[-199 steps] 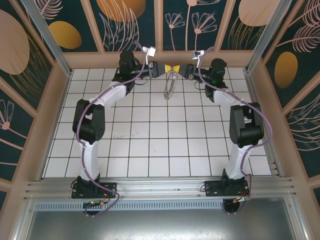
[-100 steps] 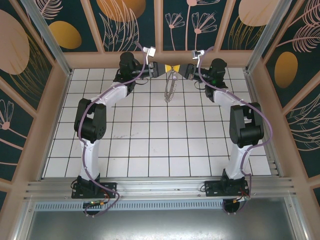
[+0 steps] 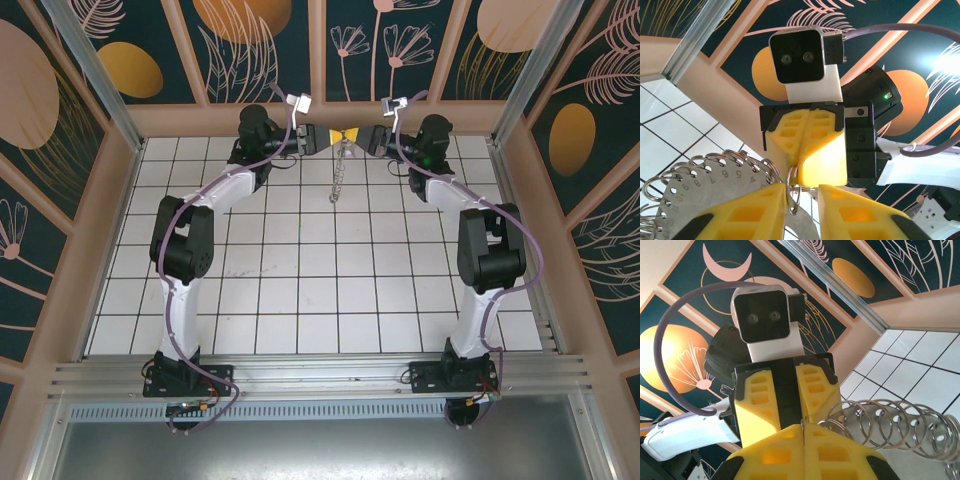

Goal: Put the keys on the keyring

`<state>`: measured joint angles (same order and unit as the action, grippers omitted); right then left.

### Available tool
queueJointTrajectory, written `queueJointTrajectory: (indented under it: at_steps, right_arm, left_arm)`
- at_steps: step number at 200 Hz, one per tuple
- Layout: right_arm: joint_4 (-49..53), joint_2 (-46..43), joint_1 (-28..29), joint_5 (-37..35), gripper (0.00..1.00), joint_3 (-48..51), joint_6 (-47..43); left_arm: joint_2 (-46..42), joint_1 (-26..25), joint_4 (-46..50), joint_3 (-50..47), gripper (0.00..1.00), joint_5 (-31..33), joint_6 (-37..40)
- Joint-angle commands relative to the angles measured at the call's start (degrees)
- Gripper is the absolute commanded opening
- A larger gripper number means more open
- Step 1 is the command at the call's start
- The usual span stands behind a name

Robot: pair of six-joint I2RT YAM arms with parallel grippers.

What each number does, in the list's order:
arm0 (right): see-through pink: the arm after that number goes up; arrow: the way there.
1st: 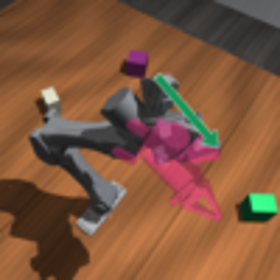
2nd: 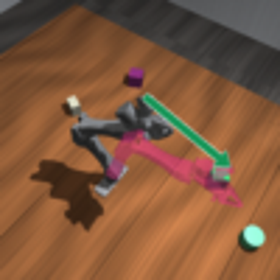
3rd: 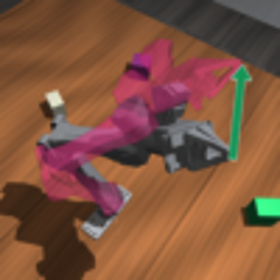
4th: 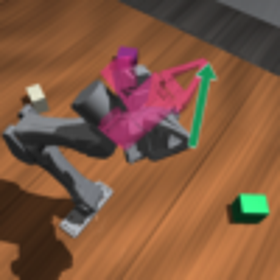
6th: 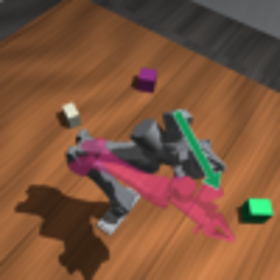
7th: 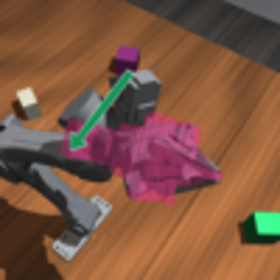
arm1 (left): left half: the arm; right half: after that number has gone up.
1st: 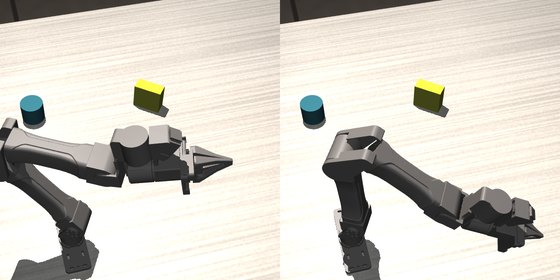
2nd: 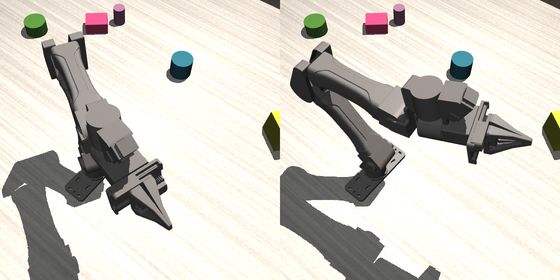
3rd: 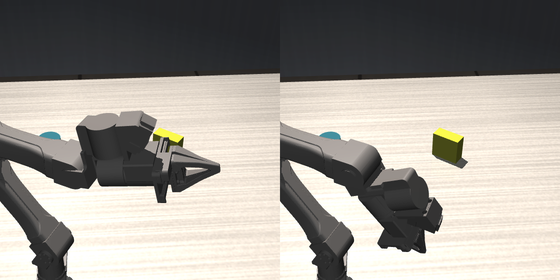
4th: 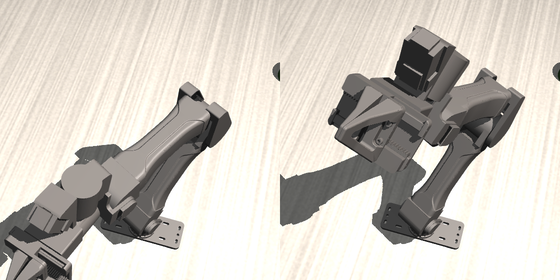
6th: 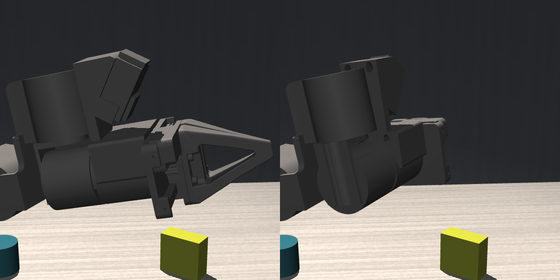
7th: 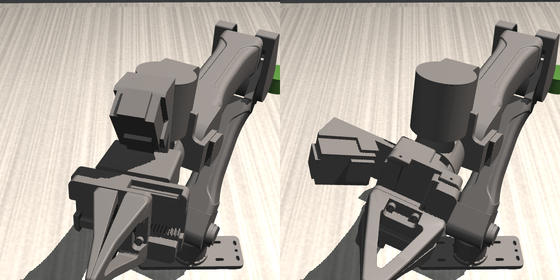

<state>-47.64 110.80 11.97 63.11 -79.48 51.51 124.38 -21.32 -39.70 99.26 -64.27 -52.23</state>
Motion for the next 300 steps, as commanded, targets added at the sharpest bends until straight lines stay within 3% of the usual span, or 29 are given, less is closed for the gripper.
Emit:
queueJointTrajectory:
  at_steps: [1,58,136,178,207,295,300]
  right_arm:
    - [-1.28,0.47,0.37,1.66,0.0,-2.52,-0.83]
    - [-0.66,1.15,0.88,2.27,0.0,-3.04,-1.2]
    - [2.63,0.92,1.13,2.89,0.0,-3.04,-3.58]
    - [3.31,0.78,1.24,3.07,0.0,-2.95,-4.03]
    - [4.06,0.29,1.31,2.94,0.0,-2.48,-4.88]
    - [3.41,-2.09,0.8,0.36,0.0,0.21,-3.79]
    - [2.71,-2.48,0.7,0.14,0.03,0.62,-3.38]
  left_arm:
    - [0.95,-0.21,-2.48,2.44,0.21,-1.94,-0.29]
    - [1.12,-0.37,-3.0,2.58,0.2,-2.42,-0.42]
    - [2.09,-0.95,-3.98,3.9,0.04,-2.65,-1.63]
    - [2.27,-1.51,-4.62,3.89,0.15,-2.02,-1.95]
    - [2.36,-1.71,-5.44,3.55,0.0,-1.47,-2.29]
    - [-2.78,-1.9,-12.43,-6.41,0.0,3.66,-3.76]
    - [-2.97,-1.89,-13.55,-6.97,0.0,3.84,-4.28]
